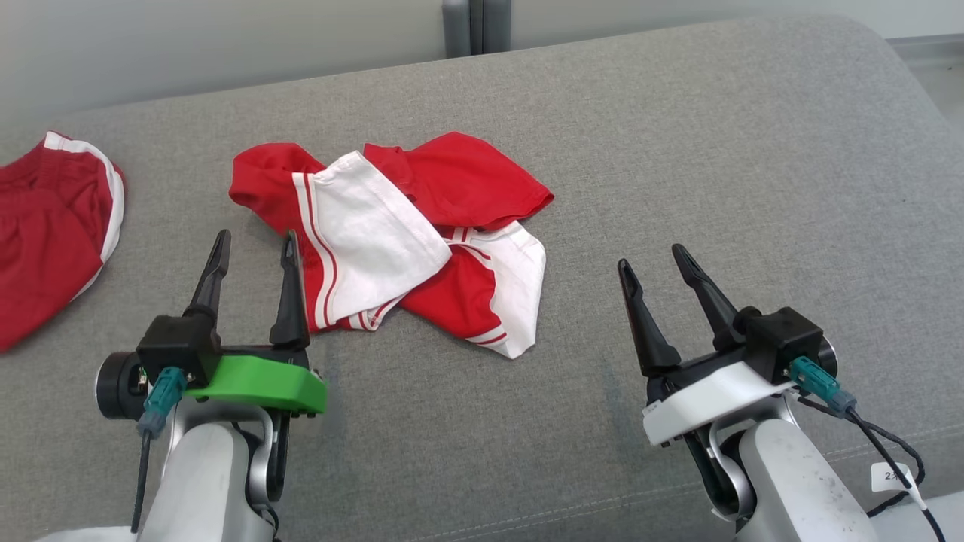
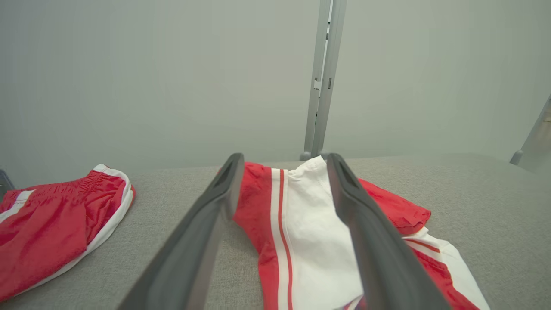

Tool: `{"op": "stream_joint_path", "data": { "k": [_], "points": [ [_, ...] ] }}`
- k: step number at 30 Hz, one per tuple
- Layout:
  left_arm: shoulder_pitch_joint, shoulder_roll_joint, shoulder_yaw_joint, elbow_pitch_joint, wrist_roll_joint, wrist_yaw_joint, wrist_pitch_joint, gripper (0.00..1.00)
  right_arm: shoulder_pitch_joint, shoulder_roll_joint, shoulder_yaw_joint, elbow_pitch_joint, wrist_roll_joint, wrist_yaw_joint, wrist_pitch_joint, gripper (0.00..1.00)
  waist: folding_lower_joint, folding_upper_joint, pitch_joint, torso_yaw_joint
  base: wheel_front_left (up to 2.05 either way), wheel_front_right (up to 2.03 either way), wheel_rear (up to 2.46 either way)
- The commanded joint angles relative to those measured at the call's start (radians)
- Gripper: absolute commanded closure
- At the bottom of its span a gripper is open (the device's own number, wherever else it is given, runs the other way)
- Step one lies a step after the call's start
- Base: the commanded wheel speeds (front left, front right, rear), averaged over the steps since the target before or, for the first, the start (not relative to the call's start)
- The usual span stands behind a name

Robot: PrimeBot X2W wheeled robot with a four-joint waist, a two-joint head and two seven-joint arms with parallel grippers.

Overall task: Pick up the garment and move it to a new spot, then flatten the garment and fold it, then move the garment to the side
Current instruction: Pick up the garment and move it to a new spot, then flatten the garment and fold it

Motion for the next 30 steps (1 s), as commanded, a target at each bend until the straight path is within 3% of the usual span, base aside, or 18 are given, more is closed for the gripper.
{"op": "stream_joint_path", "data": {
  "k": [1,17,24,30],
  "points": [
    [0.029,-0.005,0.014,-0.019,0.015,-0.001,0.000,0.00,0.014,-0.003,-0.003,0.000,-0.008,0.000,-0.004,0.00,0.0000,-0.0001,-0.017,0.010,0.00,0.00,0.00],
    [0.257,-0.044,0.136,-0.141,0.063,0.051,0.000,0.00,0.079,-0.003,-0.079,0.007,-0.034,0.000,-0.004,0.00,0.0000,-0.0001,-0.092,0.044,0.00,0.00,0.00],
    [0.267,-0.047,0.148,-0.141,0.072,0.042,0.000,0.00,0.087,-0.003,-0.089,-0.001,-0.035,0.000,-0.004,0.00,0.0000,-0.0001,-0.089,0.046,0.00,0.00,0.00],
    [0.241,-0.049,0.080,-0.108,0.073,-0.017,0.000,0.00,0.076,-0.003,-0.077,0.004,-0.035,0.000,-0.004,0.00,0.0000,-0.0001,-0.084,0.020,0.00,0.00,0.00]
  ]
}}
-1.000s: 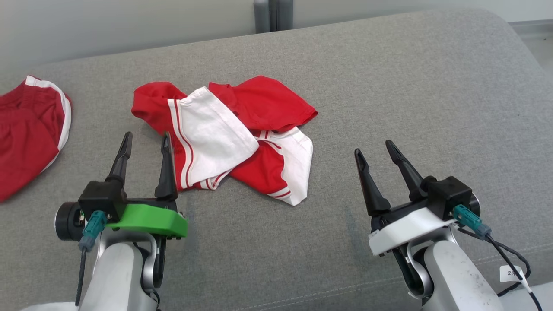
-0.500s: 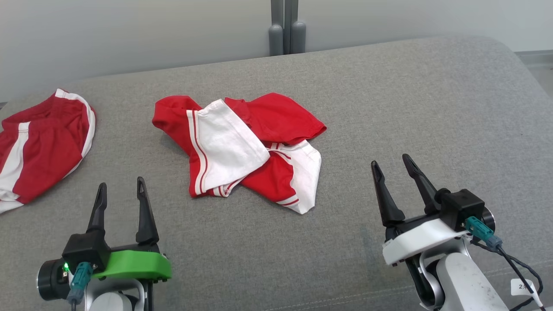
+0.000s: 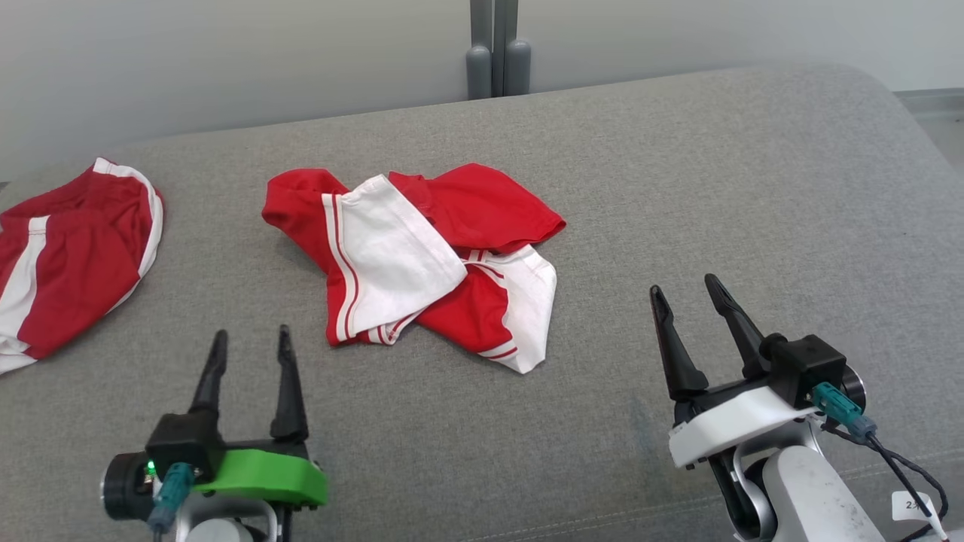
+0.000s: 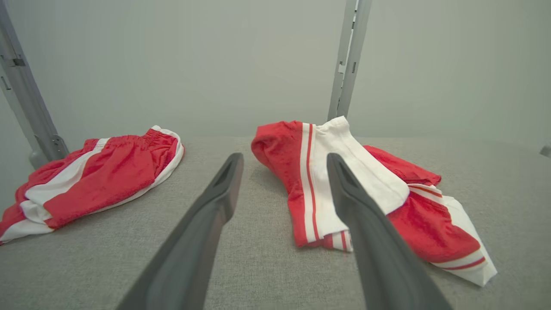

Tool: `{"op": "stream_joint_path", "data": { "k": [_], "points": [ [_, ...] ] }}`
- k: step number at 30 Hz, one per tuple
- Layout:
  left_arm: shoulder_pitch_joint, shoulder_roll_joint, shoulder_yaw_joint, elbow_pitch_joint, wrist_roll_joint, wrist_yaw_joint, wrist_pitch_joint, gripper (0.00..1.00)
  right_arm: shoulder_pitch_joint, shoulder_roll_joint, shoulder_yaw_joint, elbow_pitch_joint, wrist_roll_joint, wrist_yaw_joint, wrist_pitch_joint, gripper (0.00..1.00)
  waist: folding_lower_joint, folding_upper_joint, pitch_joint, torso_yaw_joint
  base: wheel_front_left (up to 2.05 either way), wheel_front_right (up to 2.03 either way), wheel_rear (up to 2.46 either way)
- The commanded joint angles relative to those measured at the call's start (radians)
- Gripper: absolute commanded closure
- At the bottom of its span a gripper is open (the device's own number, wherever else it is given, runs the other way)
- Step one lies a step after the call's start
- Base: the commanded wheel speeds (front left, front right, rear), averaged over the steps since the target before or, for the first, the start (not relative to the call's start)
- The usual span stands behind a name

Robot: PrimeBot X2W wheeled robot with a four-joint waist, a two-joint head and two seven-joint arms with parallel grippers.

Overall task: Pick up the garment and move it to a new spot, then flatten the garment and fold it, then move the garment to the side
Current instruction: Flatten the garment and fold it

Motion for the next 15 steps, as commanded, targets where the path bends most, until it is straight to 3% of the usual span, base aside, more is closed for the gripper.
{"op": "stream_joint_path", "data": {
  "k": [1,6,15],
  "points": [
    [-0.024,-0.001,-0.032,0.015,0.010,-0.019,0.000,0.00,-0.006,-0.004,0.002,0.000,0.000,0.000,-0.004,0.00,0.0000,0.0000,0.006,-0.018,0.00,0.00,0.00],
    [-0.071,0.000,-0.140,0.078,-0.001,-0.050,0.000,0.00,-0.019,-0.003,0.010,-0.002,0.003,0.000,-0.004,0.00,0.0000,0.0000,0.022,-0.051,0.00,0.00,0.00],
    [-0.231,0.001,-0.326,0.276,-0.035,-0.062,0.000,0.00,-0.052,-0.003,0.021,-0.011,0.027,0.000,-0.004,0.00,0.0000,0.0000,0.078,-0.152,0.00,0.00,0.00]
  ]
}}
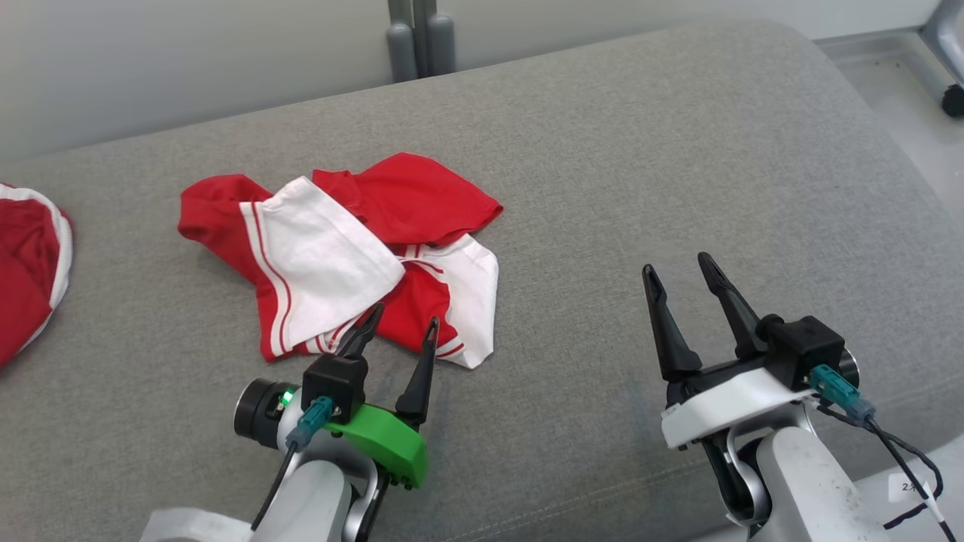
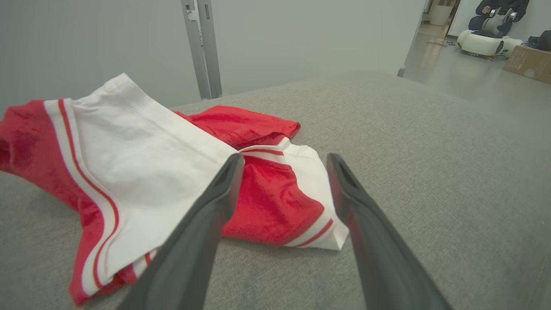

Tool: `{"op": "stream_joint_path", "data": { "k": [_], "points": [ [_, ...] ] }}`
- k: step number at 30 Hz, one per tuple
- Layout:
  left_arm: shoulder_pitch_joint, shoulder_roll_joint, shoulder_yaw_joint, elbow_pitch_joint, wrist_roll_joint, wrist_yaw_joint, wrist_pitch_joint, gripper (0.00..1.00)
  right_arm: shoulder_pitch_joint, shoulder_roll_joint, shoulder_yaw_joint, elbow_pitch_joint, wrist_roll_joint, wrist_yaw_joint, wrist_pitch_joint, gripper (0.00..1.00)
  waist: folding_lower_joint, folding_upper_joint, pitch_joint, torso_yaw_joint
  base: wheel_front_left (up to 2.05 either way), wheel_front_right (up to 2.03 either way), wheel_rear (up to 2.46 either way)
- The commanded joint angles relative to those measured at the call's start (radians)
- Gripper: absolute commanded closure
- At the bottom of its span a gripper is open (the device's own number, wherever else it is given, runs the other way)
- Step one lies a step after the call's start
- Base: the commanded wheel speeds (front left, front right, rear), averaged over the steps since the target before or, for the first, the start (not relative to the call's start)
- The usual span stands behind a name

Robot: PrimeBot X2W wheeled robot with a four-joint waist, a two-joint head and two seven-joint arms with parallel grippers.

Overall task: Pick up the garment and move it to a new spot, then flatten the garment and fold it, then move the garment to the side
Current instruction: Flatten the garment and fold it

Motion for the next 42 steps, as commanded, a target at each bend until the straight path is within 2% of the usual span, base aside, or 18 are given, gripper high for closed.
{"op": "stream_joint_path", "data": {
  "k": [1,10,21,22,23,24,33,42],
  "points": [
    [-0.024,0.004,-0.006,0.022,0.004,0.000,0.000,0.00,-0.016,-0.003,0.001,-0.006,0.010,0.000,-0.004,0.00,0.0000,0.0000,0.037,-0.046,0.00,0.00,0.00],
    [-0.164,0.004,-0.049,0.241,0.044,0.052,0.000,0.00,-0.032,-0.003,0.000,-0.024,0.027,0.000,-0.004,0.00,0.0000,0.0000,0.097,-0.110,0.00,0.00,0.00],
    [-0.210,0.004,-0.101,0.397,0.040,0.140,0.000,0.00,-0.033,-0.002,-0.003,-0.025,0.032,0.000,-0.004,0.00,0.0000,0.0000,0.100,-0.121,0.00,0.00,0.00],
    [-0.211,0.004,-0.104,0.404,0.031,0.140,0.000,0.28,-0.034,-0.003,-0.002,-0.025,0.031,0.000,-0.004,0.00,0.0000,0.0000,0.099,-0.120,0.00,0.00,0.00],
    [-0.215,0.004,-0.105,0.405,0.023,0.141,0.000,0.73,-0.034,-0.003,-0.002,-0.026,0.031,0.000,-0.004,0.00,0.0000,0.0000,0.097,-0.118,0.00,0.00,0.00],
    [-0.218,0.004,-0.107,0.407,0.018,0.141,0.000,1.00,-0.033,-0.003,-0.001,-0.027,0.029,0.000,-0.004,0.00,0.0000,0.0000,0.096,-0.116,0.00,0.00,0.00],
    [-0.203,0.004,-0.094,0.287,-0.025,0.127,0.000,1.00,-0.019,-0.003,-0.006,-0.028,0.016,0.000,-0.004,0.00,0.0000,0.0000,0.082,-0.079,0.00,0.00,0.00],
    [-0.120,0.023,0.010,0.062,-0.044,0.134,0.000,1.00,0.003,-0.003,-0.006,-0.021,0.006,0.000,-0.004,0.00,0.0000,0.0000,0.047,0.024,0.00,0.00,0.00]
  ]
}}
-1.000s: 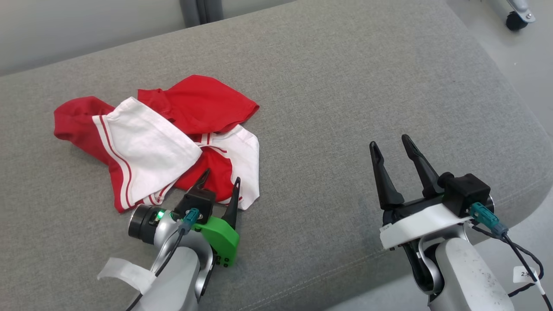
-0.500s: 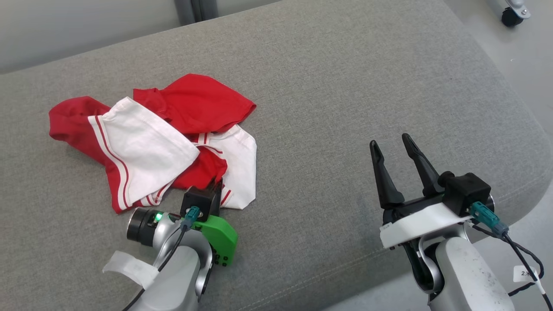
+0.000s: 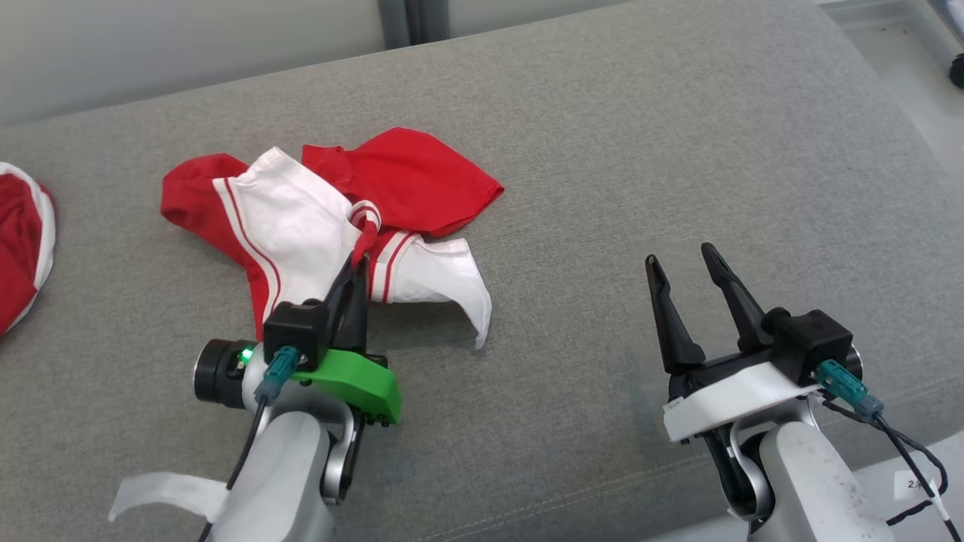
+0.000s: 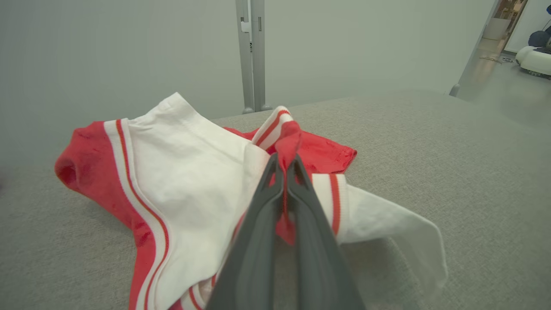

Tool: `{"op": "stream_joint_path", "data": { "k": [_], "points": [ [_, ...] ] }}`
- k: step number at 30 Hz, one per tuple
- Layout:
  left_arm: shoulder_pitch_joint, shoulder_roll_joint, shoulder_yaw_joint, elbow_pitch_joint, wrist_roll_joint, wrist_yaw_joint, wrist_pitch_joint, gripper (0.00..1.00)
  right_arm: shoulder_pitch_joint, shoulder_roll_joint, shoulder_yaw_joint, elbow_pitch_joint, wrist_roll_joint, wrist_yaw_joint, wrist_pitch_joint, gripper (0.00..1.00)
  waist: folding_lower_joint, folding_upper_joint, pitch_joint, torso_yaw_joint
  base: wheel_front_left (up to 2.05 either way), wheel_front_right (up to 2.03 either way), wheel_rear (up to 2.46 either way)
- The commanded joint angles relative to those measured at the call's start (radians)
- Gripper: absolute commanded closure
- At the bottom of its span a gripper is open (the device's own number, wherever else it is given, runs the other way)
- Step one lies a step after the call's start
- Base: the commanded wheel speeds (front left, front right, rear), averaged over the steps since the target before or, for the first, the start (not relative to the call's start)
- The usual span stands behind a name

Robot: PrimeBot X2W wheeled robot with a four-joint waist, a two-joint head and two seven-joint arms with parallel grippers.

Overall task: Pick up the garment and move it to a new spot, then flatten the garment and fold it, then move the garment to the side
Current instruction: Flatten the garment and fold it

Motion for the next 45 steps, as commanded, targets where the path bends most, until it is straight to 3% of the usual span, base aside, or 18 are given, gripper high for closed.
{"op": "stream_joint_path", "data": {
  "k": [1,8,16,23,32,33,34,35,40,45],
  "points": [
    [0.027,0.017,0.020,-0.026,-0.003,0.005,0.000,1.00,0.015,-0.003,0.002,0.003,-0.008,0.000,-0.004,0.00,0.0000,0.0000,-0.025,0.053,0.00,0.00,0.00],
    [0.116,0.054,0.109,-0.140,-0.008,0.020,0.000,1.00,0.031,-0.003,0.005,0.012,-0.012,0.000,-0.004,0.00,0.0000,0.0000,-0.062,0.145,0.00,0.00,0.00],
    [0.223,0.090,0.205,-0.171,-0.032,0.030,0.000,1.00,0.048,-0.003,0.017,0.027,-0.008,0.000,-0.004,0.00,0.0000,0.0000,-0.103,0.216,0.00,0.00,0.00],
    [0.288,0.112,0.294,-0.147,-0.056,0.046,0.000,1.00,0.053,-0.003,0.025,0.035,-0.011,0.000,-0.004,0.00,0.0000,0.0000,-0.113,0.229,0.00,0.00,0.00],
    [0.299,0.086,0.341,-0.006,-0.076,-0.007,0.000,1.00,0.040,-0.003,0.030,0.053,-0.020,0.000,-0.004,0.00,0.0000,0.0000,-0.117,0.216,0.00,0.00,0.00],
    [0.296,0.083,0.346,0.002,-0.067,-0.010,0.000,0.94,0.039,-0.003,0.029,0.054,-0.019,0.000,-0.004,0.00,0.0000,0.0000,-0.117,0.216,0.00,0.00,0.00],
    [0.295,0.077,0.351,0.009,-0.062,-0.012,0.000,0.63,0.039,-0.003,0.029,0.056,-0.020,0.000,-0.004,0.00,0.0000,0.0000,-0.117,0.216,0.00,0.00,0.00],
    [0.292,0.074,0.360,0.011,-0.053,-0.005,0.000,0.00,0.039,-0.003,0.030,0.057,-0.021,0.000,-0.004,0.00,0.0000,0.0000,-0.118,0.216,0.00,0.00,0.00],
    [0.297,0.061,0.401,-0.016,-0.016,-0.011,0.000,0.00,0.042,-0.003,0.032,0.059,-0.024,0.000,-0.004,0.00,0.0000,0.0000,-0.120,0.222,0.00,0.00,0.00],
    [0.324,0.034,0.437,-0.127,0.024,-0.019,0.000,0.00,0.052,-0.003,0.027,0.056,-0.027,0.000,-0.004,0.00,0.0000,0.0000,-0.124,0.237,0.00,0.00,0.00]
  ]
}}
